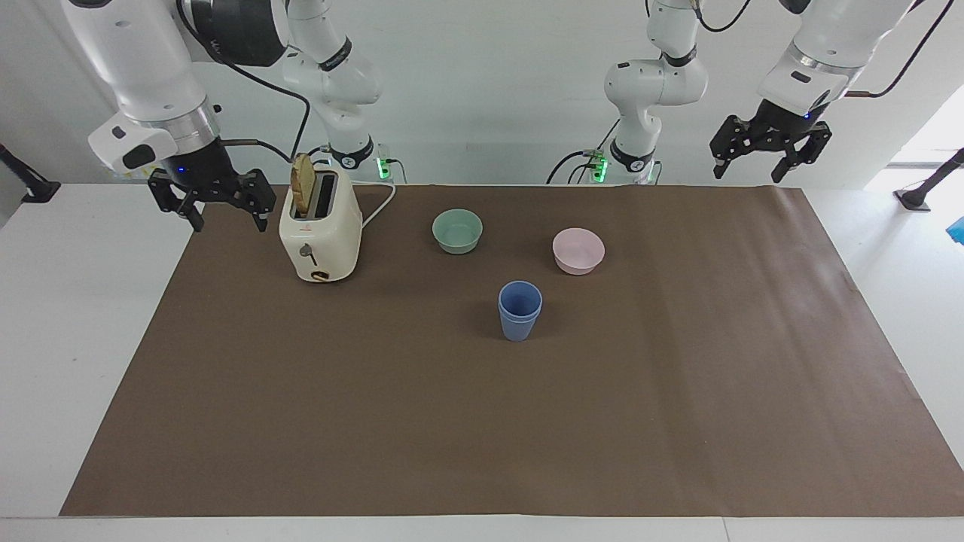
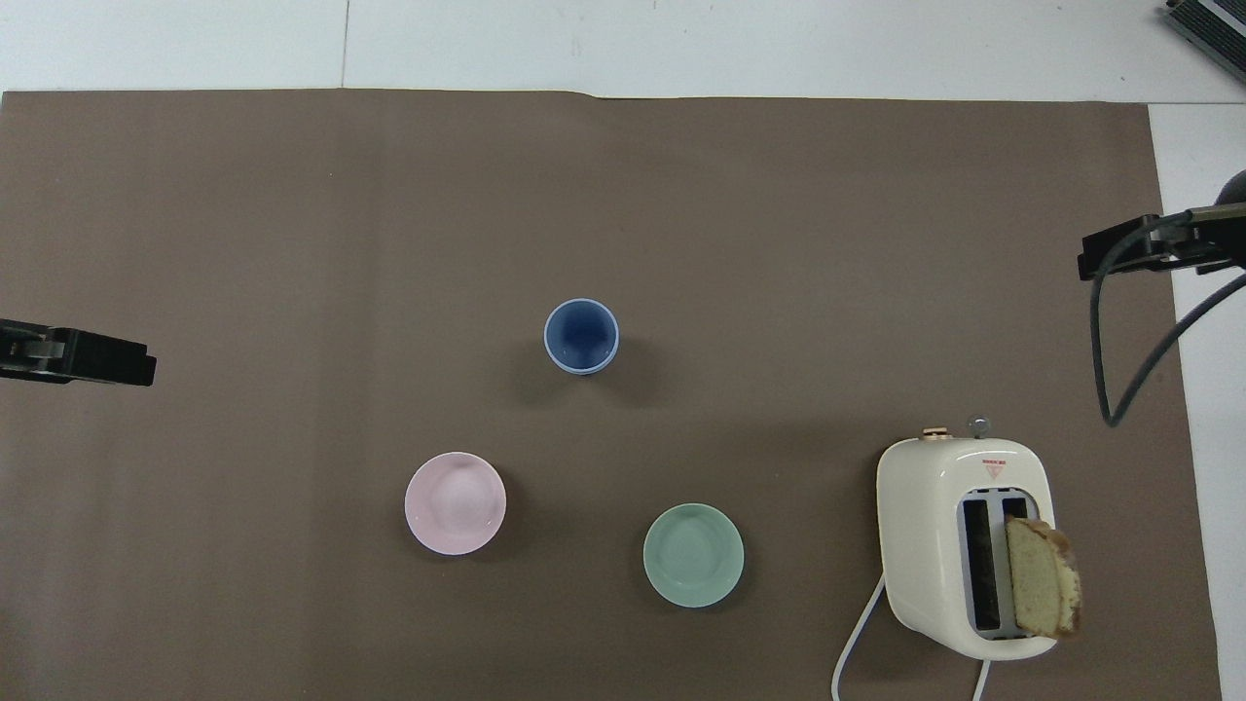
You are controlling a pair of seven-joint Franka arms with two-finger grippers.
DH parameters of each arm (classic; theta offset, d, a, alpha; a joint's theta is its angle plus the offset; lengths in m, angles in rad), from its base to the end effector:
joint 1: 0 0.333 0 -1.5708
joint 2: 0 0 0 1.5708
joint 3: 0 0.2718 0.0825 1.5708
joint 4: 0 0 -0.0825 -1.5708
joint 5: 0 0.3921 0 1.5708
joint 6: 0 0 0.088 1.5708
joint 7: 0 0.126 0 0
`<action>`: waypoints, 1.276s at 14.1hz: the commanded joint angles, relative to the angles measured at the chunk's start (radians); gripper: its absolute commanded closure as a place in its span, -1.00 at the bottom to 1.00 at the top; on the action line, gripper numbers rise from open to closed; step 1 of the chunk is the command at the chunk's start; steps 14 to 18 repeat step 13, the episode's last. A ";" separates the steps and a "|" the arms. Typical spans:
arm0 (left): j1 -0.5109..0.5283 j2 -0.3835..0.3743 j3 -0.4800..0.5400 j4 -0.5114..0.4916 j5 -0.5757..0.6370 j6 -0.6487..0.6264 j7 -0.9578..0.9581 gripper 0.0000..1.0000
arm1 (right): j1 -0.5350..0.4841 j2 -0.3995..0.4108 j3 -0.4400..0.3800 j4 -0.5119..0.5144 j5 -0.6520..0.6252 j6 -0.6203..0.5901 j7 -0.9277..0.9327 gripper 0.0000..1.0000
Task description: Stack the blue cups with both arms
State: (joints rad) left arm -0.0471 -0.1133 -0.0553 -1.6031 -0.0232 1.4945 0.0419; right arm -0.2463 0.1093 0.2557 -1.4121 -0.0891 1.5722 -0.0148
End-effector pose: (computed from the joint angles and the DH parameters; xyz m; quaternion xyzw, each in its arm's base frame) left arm 0.5208 -0.0581 0.6007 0.9973 -0.0728 0.0020 0.0085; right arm 0.5927 -0.0132 0.5768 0.9991 0.0098 0.0270 0.0308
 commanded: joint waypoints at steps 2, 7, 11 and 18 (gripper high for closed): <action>-0.002 -0.011 0.000 -0.008 -0.011 -0.011 0.006 -1.00 | -0.008 -0.026 -0.009 -0.008 0.011 -0.006 -0.020 -1.00; -0.002 -0.014 -0.001 -0.015 -0.011 -0.002 0.009 -1.00 | -0.008 -0.031 -0.010 -0.013 0.011 -0.001 -0.020 -1.00; 0.006 -0.014 0.000 -0.015 -0.011 -0.003 0.006 -1.00 | -0.008 -0.031 -0.009 -0.015 0.011 0.000 -0.020 -1.00; 0.007 -0.014 0.000 -0.015 -0.011 -0.002 0.006 -1.00 | -0.008 -0.031 -0.009 -0.016 0.011 0.000 -0.022 -1.00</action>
